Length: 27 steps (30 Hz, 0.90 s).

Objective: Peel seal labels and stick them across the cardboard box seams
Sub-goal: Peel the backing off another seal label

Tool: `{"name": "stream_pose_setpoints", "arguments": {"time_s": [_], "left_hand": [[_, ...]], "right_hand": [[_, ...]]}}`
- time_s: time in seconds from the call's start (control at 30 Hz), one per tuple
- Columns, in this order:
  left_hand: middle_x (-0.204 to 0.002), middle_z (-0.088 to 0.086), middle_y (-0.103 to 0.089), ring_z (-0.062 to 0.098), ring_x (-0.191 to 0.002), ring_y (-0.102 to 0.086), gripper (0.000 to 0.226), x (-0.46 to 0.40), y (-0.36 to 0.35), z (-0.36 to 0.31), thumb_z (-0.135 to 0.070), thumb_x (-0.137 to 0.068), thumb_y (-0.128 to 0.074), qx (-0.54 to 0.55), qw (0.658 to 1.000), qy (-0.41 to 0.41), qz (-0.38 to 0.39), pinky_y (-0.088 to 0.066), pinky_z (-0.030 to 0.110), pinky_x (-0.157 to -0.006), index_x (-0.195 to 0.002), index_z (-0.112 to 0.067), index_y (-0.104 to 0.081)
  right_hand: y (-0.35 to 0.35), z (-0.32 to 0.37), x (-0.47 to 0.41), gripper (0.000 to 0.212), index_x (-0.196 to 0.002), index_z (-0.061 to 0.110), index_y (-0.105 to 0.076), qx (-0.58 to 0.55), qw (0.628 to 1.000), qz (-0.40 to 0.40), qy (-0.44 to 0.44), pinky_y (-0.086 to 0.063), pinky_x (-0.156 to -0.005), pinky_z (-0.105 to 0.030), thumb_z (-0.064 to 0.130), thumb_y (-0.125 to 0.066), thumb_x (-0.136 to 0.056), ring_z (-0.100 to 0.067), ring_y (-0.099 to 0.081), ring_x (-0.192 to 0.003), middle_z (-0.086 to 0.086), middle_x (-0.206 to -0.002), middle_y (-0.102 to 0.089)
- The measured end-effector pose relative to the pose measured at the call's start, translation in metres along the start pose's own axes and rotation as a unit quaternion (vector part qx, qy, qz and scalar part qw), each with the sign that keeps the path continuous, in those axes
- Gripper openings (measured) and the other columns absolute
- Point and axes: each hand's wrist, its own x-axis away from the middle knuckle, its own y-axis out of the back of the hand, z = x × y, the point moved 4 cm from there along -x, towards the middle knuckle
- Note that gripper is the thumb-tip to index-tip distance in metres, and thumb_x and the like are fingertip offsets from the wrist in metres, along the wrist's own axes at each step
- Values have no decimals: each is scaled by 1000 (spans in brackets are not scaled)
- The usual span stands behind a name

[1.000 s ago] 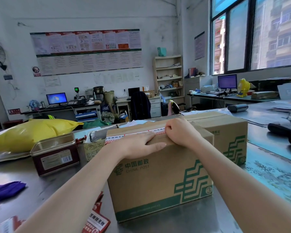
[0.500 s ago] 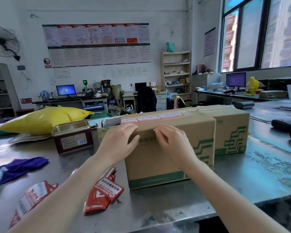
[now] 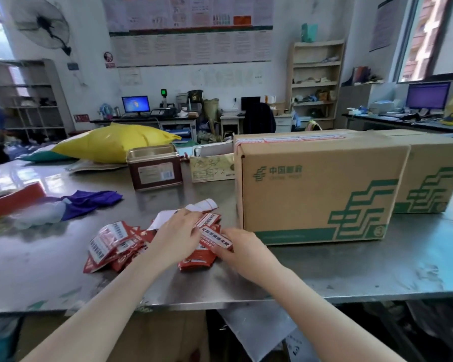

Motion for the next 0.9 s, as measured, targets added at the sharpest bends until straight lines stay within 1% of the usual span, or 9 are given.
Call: {"name": "stream_pose_setpoints", "arguments": {"time_s": [0.1, 0.23, 0.37, 0.47, 0.57, 0.63, 0.73, 0.8, 0.9], "left_hand": [[-128, 13, -52, 29, -121, -47, 41, 2, -20, 16, -7, -89, -42, 23, 999, 29, -2, -38, 36, -101, -129, -9, -51], [-129, 12, -52, 28, -118, -49, 41, 5, -39, 27, -12, -93, -39, 11, 999, 40, -31, -39, 38, -100, -133, -10, -46], [-131, 9, -53, 26, -118, -50, 39, 4, -39, 32, -18, -97, -36, 43, 997, 30, -63, -40, 36, -99, -135, -15, -44], [-132, 5, -55, 18, -117, -53, 36, 8, -32, 37, -26, -100, -38, 130, 984, 47, -110, -43, 26, -93, -132, -15, -49], [-122, 3, -60, 16, -106, -59, 34, 13, -23, 42, -28, -98, -42, 261, 952, 84, -138, -52, 26, -83, -127, -15, -56], [-108, -4, -62, 12, -96, -61, 30, 18, -20, 43, -26, -96, -48, 300, 940, 93, -136, -53, 23, -75, -123, -18, -59], [-93, -12, -64, 3, -87, -62, 29, 20, -18, 41, -18, -93, -56, 351, 924, 84, -124, -52, 19, -71, -120, -27, -57], [-90, -15, -64, 0, -85, -62, 34, 20, -20, 39, -13, -91, -58, 386, 914, 81, -93, -51, 16, -70, -118, -34, -52], [-91, -11, -68, 6, -86, -66, 33, 21, -25, 36, -8, -89, -60, 407, 909, 77, -48, -53, 20, -74, -104, -37, -54]], "right_hand": [[-10, 2, -9, 43, -119, 20, -48, 31, 998, 29, -40, -46, -80, -35, 45, -55, -85, -26, -57, -101, -4, -113, -61], [-18, 2, -25, 50, -127, 17, -39, 98, 993, 39, -54, -45, -79, -36, 45, -50, -87, -30, -57, -102, -10, -115, -60], [-21, 0, -24, 45, -124, 21, -41, 94, 994, -41, -31, -47, -79, -35, 46, -48, -88, -25, -56, -101, -4, -114, -59], [-20, 1, -14, 47, -130, 19, -40, 16, 996, -91, -9, -46, -85, -33, 38, -52, -90, -20, -53, -108, -2, -124, -53], [-19, 2, -12, 49, -132, 17, -39, 4, 996, -87, 28, -41, -94, -30, 32, -57, -88, -18, -46, -118, 0, -133, -45], [-21, 1, -12, 47, -131, 16, -41, 10, 995, -89, 41, -38, -99, -30, 26, -58, -87, -19, -42, -123, -2, -136, -43], [-22, 1, -11, 46, -130, 17, -41, 17, 993, -104, 52, -32, -105, -29, 18, -57, -87, -18, -36, -128, -2, -141, -39], [-22, 0, -12, 45, -129, 14, -43, 17, 991, -121, 62, -26, -105, -21, 12, -56, -86, -18, -33, -130, -3, -141, -38], [-20, -2, -12, 37, -121, 7, -51, -3, 987, -151, 55, -17, -99, -10, 4, -54, -84, -18, -35, -129, -6, -137, -42]]}}
